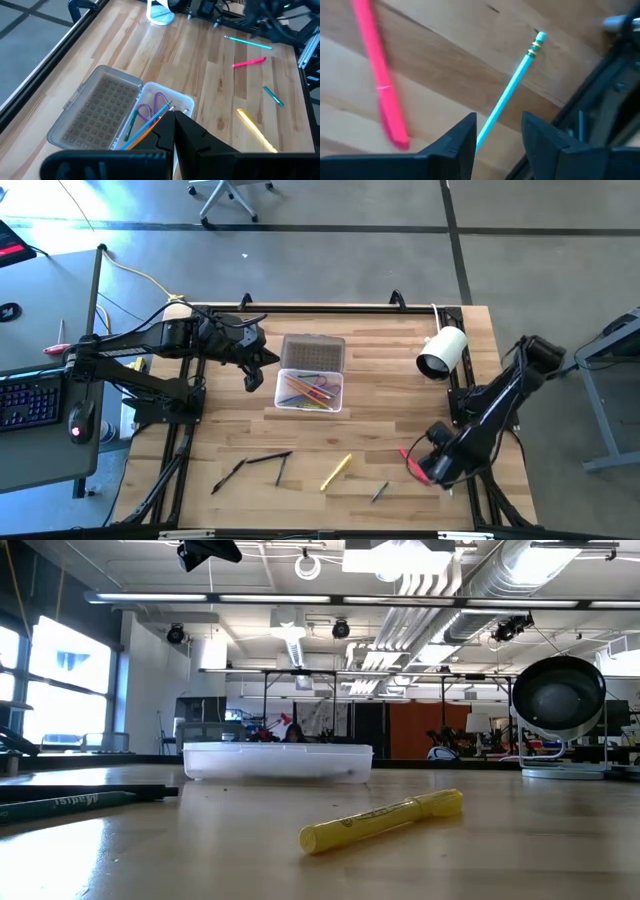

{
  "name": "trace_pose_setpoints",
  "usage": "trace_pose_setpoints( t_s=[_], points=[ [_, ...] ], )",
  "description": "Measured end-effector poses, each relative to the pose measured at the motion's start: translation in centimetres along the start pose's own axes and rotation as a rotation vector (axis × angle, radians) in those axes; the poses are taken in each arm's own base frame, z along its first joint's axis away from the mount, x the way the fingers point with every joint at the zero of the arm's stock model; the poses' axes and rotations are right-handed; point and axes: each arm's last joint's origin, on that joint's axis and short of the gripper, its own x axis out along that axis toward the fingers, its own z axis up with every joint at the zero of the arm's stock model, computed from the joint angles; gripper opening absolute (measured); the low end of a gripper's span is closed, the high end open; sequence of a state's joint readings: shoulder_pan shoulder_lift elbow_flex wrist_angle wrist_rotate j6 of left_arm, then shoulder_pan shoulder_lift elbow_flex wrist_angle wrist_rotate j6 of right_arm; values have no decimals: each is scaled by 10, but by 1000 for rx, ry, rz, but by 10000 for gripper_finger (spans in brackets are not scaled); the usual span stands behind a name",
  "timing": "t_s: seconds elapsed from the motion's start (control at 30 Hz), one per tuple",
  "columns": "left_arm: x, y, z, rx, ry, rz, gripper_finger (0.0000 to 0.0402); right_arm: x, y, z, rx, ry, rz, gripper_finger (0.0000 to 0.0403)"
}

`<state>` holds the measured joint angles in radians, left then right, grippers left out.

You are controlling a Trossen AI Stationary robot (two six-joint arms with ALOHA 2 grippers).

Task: Pick & place school supplies into a supply box
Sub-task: Put the light blue pencil into the black box

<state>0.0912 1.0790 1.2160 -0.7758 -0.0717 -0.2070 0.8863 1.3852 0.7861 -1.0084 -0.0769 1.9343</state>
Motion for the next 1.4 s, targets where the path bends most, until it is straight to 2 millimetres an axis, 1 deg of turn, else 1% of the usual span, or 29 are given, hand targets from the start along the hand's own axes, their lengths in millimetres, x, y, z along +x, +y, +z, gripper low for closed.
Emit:
trace_pose_setpoints(
  t_s=[0.1, 0.23, 0.33, 0.53, 0.63, 0.77, 0.8, 0.83, 0.9, 1.0, 1.1, 1.2, 1.27, 1.33, 1.4],
  points=[
    [0, 0, 0, 0, 0, 2, 46, 16, -8, 8, 14, 22, 32, 133],
    [0, 0, 1, 0, -6, 0, 46, 34, -21, 18, 40, 33, -31, 133],
    [0, 0, 1, -1, -14, -1, 46, 43, -27, 22, 52, 59, -59, 133],
    [0, 0, 2, -1, -17, -2, 46, 56, -30, 25, 50, 70, -14, 131],
    [0, 0, 2, -1, -17, 2, 46, 57, -31, 25, 51, 65, -12, 105],
    [0, 0, 2, 0, -20, 25, 46, 56, -27, 25, 26, 34, 20, 26],
    [0, 1, 2, 0, -21, 27, 46, 55, -26, 26, 18, 25, 33, 14],
    [0, 1, 2, -1, -21, 28, 46, 53, -23, 26, 2, 17, 53, 10],
    [0, 1, 2, -1, -22, 28, 46, 47, -16, 26, -12, -30, 107, 22],
    [0, 1, 2, -1, -23, 28, 46, 30, 1, 30, -15, -141, 225, 26],
    [0, 1, 2, -1, -23, 31, 46, 8, 18, 36, -64, -254, 331, 7],
    [0, 1, 2, -1, -24, 31, 46, -15, 35, 49, -117, -376, 407, 7],
    [0, 1, 2, -1, -24, 31, 46, -29, 42, 60, -174, -420, 413, 9],
    [0, 1, 2, -1, -23, 31, 46, -37, 46, 71, -254, -408, 409, 5],
    [0, 1, 1, 0, -14, 32, 46, -41, 48, 78, -314, -410, 402, 2]
  ],
)
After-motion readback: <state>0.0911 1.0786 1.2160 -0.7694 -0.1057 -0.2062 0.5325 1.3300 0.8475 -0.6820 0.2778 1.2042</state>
